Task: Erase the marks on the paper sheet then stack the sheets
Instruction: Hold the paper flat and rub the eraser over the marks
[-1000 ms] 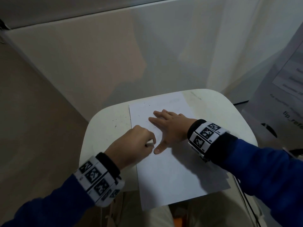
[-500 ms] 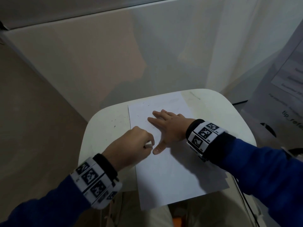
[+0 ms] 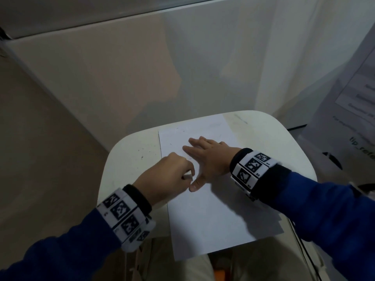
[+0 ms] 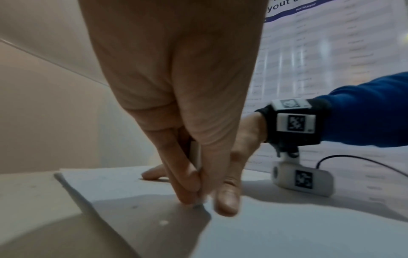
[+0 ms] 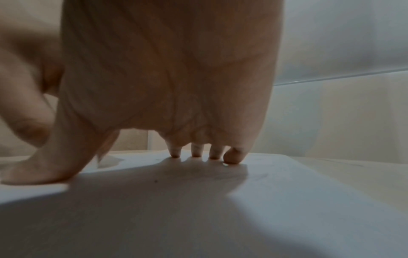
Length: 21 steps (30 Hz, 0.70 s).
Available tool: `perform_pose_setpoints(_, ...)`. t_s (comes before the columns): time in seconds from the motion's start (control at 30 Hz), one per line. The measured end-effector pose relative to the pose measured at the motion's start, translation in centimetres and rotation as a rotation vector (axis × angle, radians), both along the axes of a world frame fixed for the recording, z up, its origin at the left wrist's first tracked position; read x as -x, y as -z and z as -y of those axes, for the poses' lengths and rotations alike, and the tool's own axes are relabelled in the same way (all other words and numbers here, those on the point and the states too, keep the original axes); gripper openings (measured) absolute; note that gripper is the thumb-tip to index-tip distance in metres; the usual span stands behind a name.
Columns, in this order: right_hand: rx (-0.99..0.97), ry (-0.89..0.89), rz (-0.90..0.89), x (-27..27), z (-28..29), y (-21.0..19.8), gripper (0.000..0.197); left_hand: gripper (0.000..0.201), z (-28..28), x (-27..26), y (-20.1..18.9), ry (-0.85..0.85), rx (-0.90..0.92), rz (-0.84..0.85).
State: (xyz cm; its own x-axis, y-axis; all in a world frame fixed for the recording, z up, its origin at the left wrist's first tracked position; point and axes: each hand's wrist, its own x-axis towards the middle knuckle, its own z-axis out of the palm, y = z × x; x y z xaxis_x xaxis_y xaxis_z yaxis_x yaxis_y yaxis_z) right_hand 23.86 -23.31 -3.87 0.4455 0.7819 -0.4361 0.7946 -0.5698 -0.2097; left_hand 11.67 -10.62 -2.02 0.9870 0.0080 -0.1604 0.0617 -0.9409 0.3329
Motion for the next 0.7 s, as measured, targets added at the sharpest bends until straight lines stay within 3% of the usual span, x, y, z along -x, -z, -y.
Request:
perform_pose_setpoints(0.2, -0.061, -0.003, -0.023, 0.3, 0.3, -0.8, 0.131, 0.014, -1.9, -2.2, -0.3, -0.119, -0.019, 0.093)
perform_pose_setpoints(0.37, -0.189, 0.073, -0.119, -1.8, 1.9, -1.8, 0.122, 0.021, -1.4, -1.2, 0.0, -0.061, -0.033, 0.037)
perform_pose_setpoints(0.47, -0.157, 0.052, -0.082, -2.5, 2.7, -1.3, 0.109, 0.022, -1.3, -1.0, 0.2, -0.043, -0.025, 0.035)
perform_pose_setpoints(0.7, -0.094, 0.046, -0.061, -1.8, 2.2, -0.8, 0.115, 0.02, -2.3, -3.0, -0.3, -0.085, -0.05, 0.086)
